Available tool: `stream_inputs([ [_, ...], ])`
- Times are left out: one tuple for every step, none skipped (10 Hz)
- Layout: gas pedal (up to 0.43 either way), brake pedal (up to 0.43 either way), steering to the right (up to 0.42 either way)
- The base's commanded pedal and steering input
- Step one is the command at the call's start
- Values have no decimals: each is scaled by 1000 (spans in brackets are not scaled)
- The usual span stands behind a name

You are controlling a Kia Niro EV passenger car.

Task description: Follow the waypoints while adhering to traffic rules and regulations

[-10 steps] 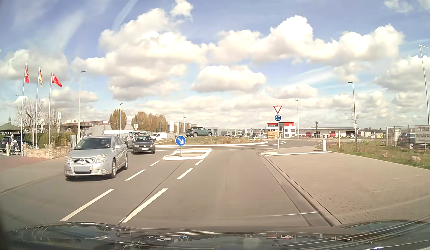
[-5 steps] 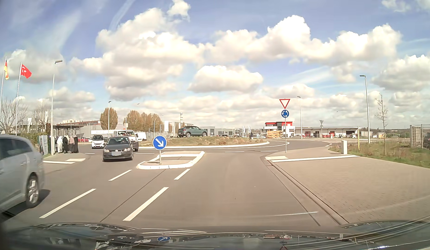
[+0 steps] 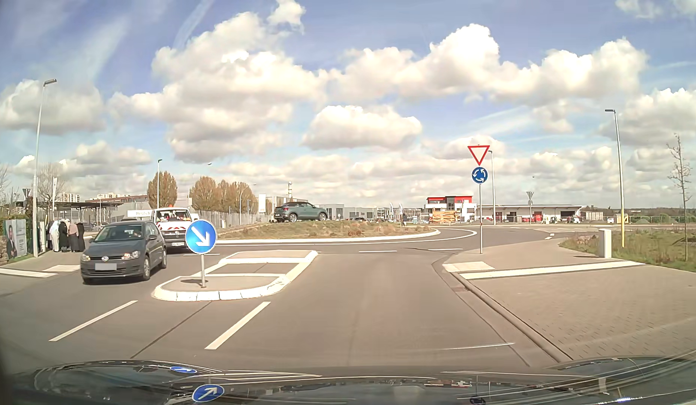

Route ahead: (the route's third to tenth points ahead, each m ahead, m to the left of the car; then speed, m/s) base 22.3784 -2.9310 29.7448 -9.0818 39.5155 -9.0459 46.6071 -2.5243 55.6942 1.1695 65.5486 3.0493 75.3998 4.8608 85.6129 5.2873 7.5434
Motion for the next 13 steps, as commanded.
stream_inputs([
  [0, 262, 9],
  [0, 262, 9],
  [0, 262, 9],
  [0, 268, 9],
  [0, 262, 9],
  [0, 262, 9],
  [0, 262, 9],
  [0, 268, 9],
  [0, 268, 9],
  [0, 268, 9],
  [0, 268, 9],
  [0, 268, 10],
  [0, 268, 14],
])
